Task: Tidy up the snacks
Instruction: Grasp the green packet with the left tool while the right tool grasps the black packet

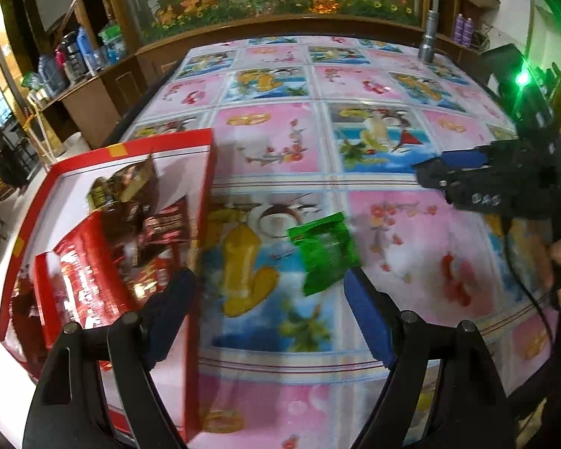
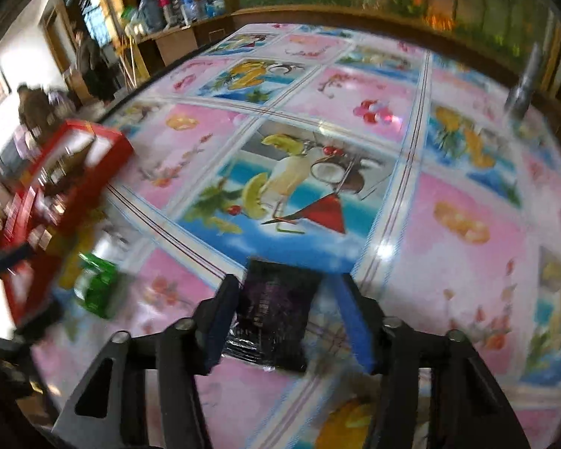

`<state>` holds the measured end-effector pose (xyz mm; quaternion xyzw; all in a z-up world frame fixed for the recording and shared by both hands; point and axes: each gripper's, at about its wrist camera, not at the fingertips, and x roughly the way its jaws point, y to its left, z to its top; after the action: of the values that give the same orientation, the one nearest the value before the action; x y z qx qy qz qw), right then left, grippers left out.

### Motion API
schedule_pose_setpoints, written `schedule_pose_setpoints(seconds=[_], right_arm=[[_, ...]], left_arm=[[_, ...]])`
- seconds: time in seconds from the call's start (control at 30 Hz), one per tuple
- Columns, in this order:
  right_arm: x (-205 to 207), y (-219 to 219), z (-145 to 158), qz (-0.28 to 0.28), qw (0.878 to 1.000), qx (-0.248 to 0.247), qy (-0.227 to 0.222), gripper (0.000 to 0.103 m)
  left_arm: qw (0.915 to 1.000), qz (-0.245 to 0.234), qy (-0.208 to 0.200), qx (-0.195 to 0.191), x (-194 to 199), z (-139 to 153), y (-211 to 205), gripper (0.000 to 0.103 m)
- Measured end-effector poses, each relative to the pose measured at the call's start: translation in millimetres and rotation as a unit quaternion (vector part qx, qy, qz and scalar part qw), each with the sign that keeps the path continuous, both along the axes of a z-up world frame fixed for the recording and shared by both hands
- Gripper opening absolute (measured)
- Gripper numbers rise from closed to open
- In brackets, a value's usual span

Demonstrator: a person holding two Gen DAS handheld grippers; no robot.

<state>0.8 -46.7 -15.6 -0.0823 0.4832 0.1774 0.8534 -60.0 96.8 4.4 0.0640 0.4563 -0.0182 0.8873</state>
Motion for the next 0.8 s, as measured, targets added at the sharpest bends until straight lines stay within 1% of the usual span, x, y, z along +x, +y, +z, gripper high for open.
schedule_pose_setpoints(seconds=[0.03, 0.1, 0.17, 0.23, 0.3, 0.37, 0.5, 0.63, 0.73, 0.8], right_arm=[[-2, 2, 0, 0.006, 1.0, -0.015, -0.011, 0.046], [-3, -2, 0, 0.009, 1.0, -0.011, -0.01, 0.044], [-2, -7, 1, 0.015, 1.0, -0.009, -0.011, 0.041], [-1, -8, 0, 0.012, 1.0, -0.008, -0.011, 0.041], [0, -8, 0, 0.01, 1.0, -0.007, -0.011, 0.041], [0, -7, 0, 0.01, 1.0, -0.007, -0.012, 0.041], [1, -6, -1, 0.009, 1.0, -0.007, -0.013, 0.041], [1, -6, -1, 0.01, 1.0, -0.007, -0.014, 0.042], [1, -6, -1, 0.01, 1.0, -0.007, -0.014, 0.042], [1, -7, -1, 0.01, 1.0, -0.007, -0.014, 0.043]], left_arm=[[1.0, -0.004, 0.003, -0.002, 2, -1, -4, 0.082], [0.9998, -0.007, 0.014, -0.008, 6, -4, -12, 0.082], [0.9994, -0.014, 0.019, -0.024, 8, -4, -18, 0.082], [0.9993, -0.018, 0.018, -0.027, 12, -3, -23, 0.082], [0.9997, -0.01, 0.019, -0.012, 17, -7, -25, 0.082], [0.9995, 0.004, 0.029, -0.006, 23, -12, -23, 0.082], [0.9985, 0.029, 0.042, -0.021, 29, -22, -13, 0.082], [0.9987, 0.028, 0.038, -0.02, 29, -27, -13, 0.082], [0.9985, 0.026, 0.037, -0.033, 29, -29, -11, 0.082], [0.9986, 0.022, 0.033, -0.034, 30, -29, -11, 0.079]])
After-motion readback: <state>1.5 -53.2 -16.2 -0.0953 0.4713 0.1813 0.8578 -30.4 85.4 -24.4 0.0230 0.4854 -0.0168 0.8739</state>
